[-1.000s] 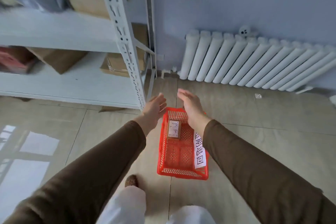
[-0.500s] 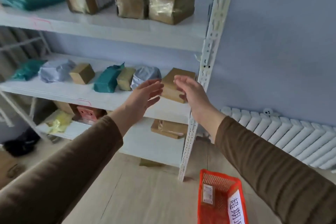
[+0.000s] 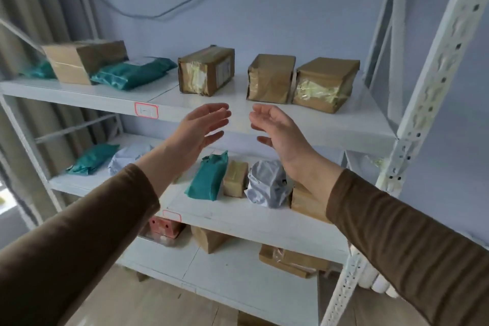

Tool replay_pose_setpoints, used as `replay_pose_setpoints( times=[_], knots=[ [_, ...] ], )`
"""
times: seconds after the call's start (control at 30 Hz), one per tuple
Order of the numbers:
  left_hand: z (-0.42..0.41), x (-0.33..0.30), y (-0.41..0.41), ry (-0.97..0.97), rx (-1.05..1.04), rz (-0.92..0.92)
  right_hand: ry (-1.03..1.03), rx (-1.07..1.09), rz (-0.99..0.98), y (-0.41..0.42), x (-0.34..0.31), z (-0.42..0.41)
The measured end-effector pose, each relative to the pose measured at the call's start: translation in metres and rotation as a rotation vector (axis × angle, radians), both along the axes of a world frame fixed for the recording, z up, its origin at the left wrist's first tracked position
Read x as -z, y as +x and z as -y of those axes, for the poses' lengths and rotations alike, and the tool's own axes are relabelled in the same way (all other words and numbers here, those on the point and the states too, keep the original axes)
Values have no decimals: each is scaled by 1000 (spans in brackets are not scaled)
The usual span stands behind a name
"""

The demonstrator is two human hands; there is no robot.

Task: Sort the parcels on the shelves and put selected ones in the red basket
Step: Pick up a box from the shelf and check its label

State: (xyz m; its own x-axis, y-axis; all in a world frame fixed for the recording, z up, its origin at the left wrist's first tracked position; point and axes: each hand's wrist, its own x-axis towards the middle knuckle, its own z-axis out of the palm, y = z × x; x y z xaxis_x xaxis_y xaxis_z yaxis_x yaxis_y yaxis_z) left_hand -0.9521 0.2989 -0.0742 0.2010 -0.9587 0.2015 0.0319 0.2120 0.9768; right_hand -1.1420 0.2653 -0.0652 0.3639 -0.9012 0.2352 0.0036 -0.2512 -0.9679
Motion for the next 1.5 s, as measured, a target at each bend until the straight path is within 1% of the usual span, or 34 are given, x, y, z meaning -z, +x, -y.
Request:
replay_pose_setpoints(
  times=[0.13,0.33,0.53,0.63,0.73,0.83,0.93,1.0,1.07,1.2,1.27,1.43,1.5],
  knots=[
    [41,-15,48,-54,-38,36,-38,-26,15,46,-13,48],
    [104,-34,110,-111,-101,101,-40,-33,26,114,-41,120],
    [167,-50,177,-122,-154,40,64,26,47,179,-56,183],
    [205,-58,213,-83,-100,17,120,101,55,211,-62,207],
    [239,-68,231,15,-31,-31,214,197,59,235,-66,223],
    [265,-73,245,121,55,-25,288,270,80,259,-67,231],
    [287,-69,255,180,174,-25,338,305,147,281,-66,235],
    [285,-69,255,176,206,-60,356,323,190,290,-67,233],
    [277,-69,256,146,221,-45,327,350,216,293,-66,233],
    [248,-65,259,-8,345,-68,258,347,289,286,-64,214],
    [233,-65,261,-66,388,-99,262,324,385,276,-56,202],
    [196,-61,252,-183,304,-181,332,138,649,236,-32,156],
    [174,-59,239,-239,291,-202,352,103,728,220,-23,134]
  ],
)
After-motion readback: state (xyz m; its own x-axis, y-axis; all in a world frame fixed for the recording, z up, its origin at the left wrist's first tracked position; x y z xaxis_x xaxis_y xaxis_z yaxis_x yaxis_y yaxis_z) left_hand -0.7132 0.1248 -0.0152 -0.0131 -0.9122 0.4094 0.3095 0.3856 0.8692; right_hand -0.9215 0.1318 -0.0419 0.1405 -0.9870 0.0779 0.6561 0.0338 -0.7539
